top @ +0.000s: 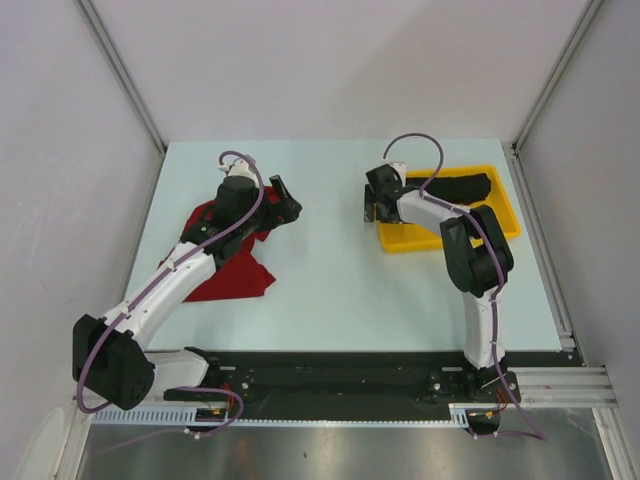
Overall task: Roll the t-shirts
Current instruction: Move the bin to the corner of the board.
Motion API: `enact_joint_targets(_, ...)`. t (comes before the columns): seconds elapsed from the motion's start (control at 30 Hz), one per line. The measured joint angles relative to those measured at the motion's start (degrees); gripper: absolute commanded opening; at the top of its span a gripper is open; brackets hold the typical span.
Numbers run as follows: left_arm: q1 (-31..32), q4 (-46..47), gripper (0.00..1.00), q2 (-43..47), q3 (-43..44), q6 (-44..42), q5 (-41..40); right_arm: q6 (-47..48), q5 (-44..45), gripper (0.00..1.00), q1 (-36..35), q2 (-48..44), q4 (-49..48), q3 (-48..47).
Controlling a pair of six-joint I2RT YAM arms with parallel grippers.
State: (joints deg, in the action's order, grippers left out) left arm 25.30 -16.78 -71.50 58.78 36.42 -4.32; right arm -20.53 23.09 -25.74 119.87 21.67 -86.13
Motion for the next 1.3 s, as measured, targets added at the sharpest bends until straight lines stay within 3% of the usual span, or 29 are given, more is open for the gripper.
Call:
enact_joint_targets(0.83, -0.04, -0.22, 1.00, 0.20, -1.18, -0.52, 0.22, -1.88, -3.63, 0.95, 13.88, -2.89, -2.64, 4.70)
enact_joint_targets(1.3, -0.17, -0.39, 1.00, 0.37, -1.86, -0.92, 0.59, -1.97, -6.05, 0.98, 15.10, -3.37, -3.85, 3.15)
